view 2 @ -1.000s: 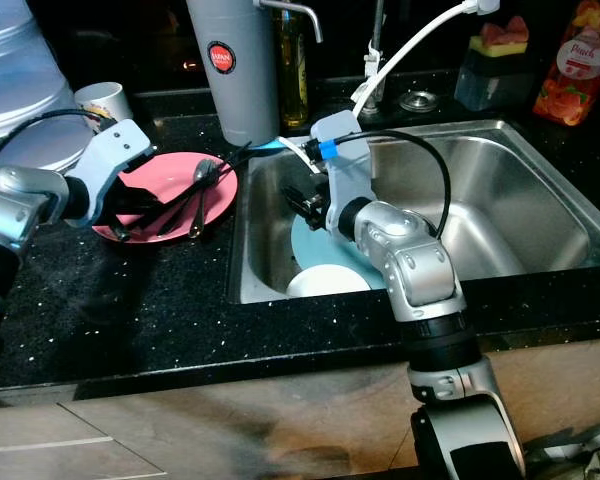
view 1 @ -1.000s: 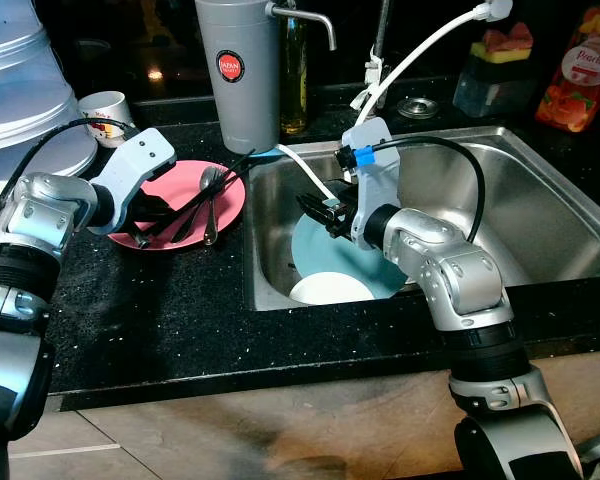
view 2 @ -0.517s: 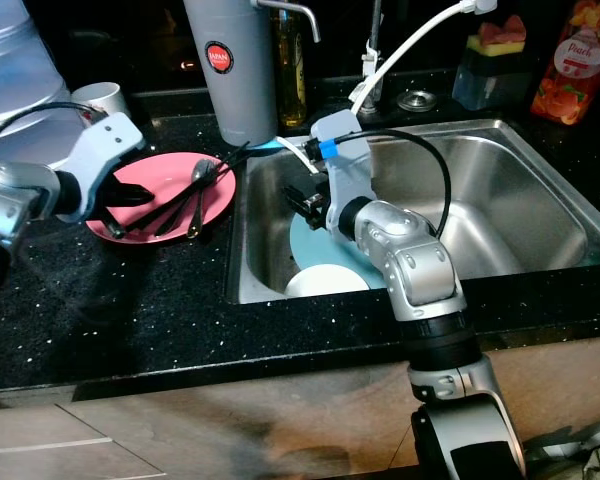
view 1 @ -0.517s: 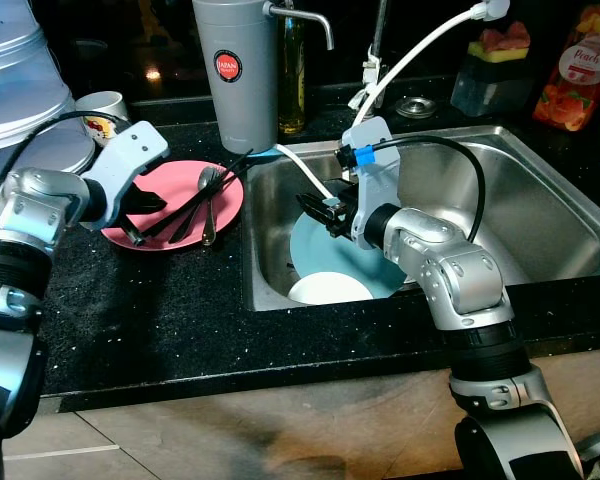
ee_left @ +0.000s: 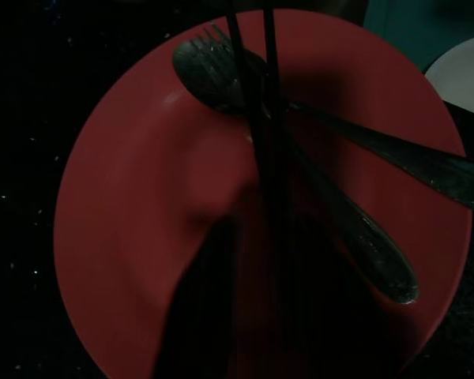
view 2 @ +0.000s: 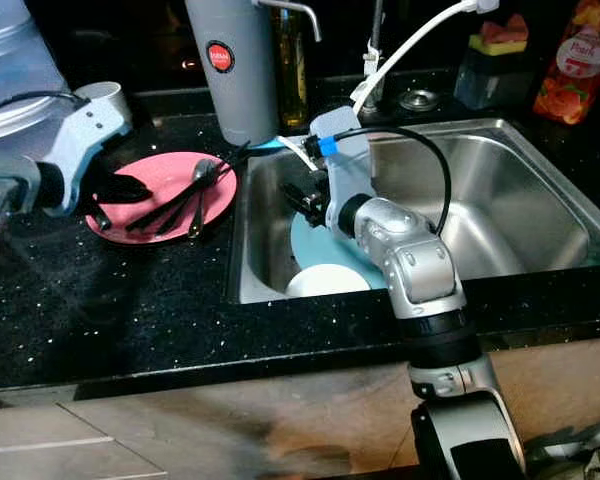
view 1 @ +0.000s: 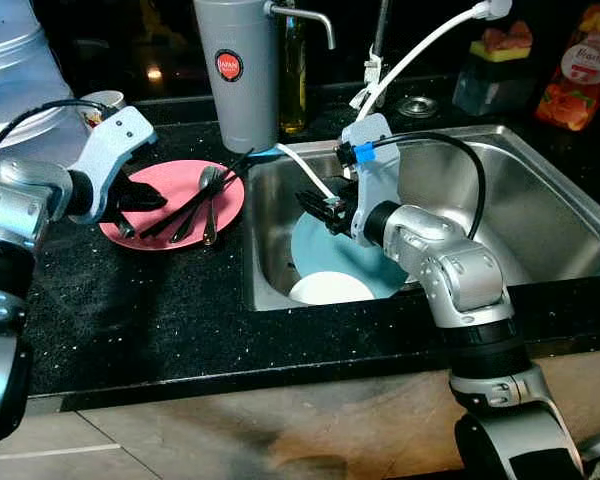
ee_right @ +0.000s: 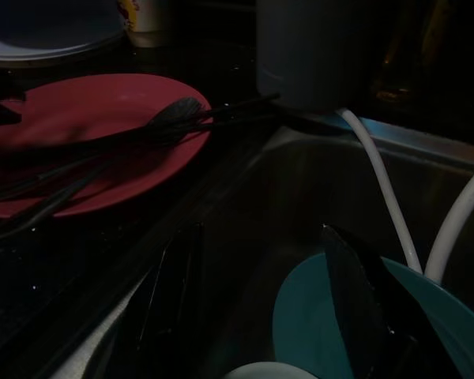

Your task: Kitchen organization

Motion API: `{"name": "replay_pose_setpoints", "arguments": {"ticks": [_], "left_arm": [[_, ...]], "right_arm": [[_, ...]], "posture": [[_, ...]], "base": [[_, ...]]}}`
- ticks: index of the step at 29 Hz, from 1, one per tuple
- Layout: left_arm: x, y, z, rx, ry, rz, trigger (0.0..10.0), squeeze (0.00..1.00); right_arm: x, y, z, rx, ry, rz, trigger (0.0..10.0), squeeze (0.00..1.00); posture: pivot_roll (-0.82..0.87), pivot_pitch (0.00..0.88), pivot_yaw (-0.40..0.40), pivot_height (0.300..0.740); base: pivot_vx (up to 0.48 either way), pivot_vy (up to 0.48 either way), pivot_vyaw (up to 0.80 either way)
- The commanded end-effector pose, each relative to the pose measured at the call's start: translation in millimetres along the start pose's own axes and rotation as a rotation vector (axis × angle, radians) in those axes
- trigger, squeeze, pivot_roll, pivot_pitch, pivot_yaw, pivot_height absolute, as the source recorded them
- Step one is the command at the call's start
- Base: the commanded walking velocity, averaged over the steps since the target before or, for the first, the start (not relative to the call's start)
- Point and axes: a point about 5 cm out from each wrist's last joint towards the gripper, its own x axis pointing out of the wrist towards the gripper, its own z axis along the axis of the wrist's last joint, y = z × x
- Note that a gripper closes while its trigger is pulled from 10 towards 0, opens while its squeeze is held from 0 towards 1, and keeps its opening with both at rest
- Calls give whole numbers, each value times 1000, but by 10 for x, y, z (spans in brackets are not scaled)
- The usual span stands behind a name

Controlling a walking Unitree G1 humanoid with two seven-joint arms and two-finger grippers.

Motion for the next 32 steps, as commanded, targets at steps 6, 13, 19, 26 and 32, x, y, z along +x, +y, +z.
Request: {"name": "replay_pose_setpoints", "arguments": {"ticks": [6,13,19,26,32], "left_arm": [[7,-8,-30,-3,35,2,10000,1000],[60,-61,-142,-81,65,-25,10000,0],[81,-57,-179,-96,76,-16,10000,0],[108,-72,-267,-87,124,-12,10000,0],[113,-75,-292,-75,140,-11,9373,0]], "right_arm": [[11,21,12,-1,-1,15,10000,0],[8,30,-3,2,5,18,10000,0],[5,41,-18,3,10,23,10000,0],[-21,187,-50,-64,16,125,10000,0],[-36,253,-80,-104,30,172,10000,0]], "posture": [[18,27,52,740],[15,29,53,740],[15,29,53,740],[14,25,61,740],[13,22,63,740]], "base": [[0,0,0],[0,0,0],[0,0,0],[0,0,0],[0,0,0]]}}
